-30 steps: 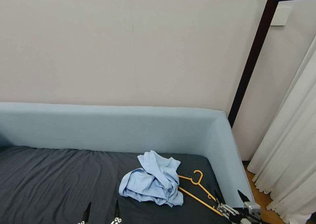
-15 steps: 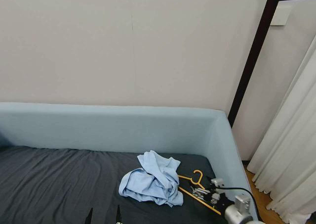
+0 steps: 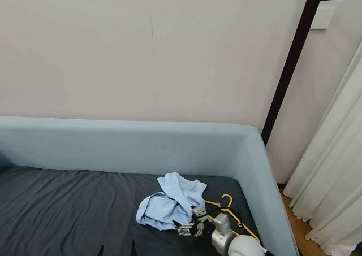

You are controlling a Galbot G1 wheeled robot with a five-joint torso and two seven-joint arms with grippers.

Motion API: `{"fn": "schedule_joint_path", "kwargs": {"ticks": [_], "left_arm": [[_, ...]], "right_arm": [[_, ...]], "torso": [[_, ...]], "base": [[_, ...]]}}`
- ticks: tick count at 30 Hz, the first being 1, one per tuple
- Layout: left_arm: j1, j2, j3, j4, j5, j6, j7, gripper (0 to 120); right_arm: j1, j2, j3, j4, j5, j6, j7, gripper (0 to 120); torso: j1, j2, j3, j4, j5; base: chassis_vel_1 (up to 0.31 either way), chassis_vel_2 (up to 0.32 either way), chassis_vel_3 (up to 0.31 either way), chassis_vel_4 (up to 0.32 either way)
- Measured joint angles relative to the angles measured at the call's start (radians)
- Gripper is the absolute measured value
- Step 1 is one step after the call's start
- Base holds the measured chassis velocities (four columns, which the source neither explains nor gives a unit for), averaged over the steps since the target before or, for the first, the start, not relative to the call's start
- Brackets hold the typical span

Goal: Pick up the clothes from the sofa and hang them on the clothes hanger.

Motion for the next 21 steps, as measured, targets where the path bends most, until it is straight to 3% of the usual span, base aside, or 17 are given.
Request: {"fn": "schedule_joint_path", "kwargs": {"ticks": [9, 21], "left_arm": [[0.028, -0.008, -0.009, 0.007, 0.004, -0.029, -0.005, 100], [0.032, -0.015, -0.016, 0.015, -0.002, -0.051, -0.022, 100]], "right_arm": [[0.116, 0.149, -0.118, -0.229, -0.053, -0.016, -0.014, 100], [0.137, 0.243, -0.118, -0.414, -0.125, 0.001, 0.023, 99]], "torso": [[0.000, 0.000, 0.000, 0.0002, 0.0003], [0.000, 0.000, 0.000, 0.0002, -0.0003]], "base": [[0.000, 0.000, 0.000, 0.000], [0.000, 0.000, 0.000, 0.000]]}}
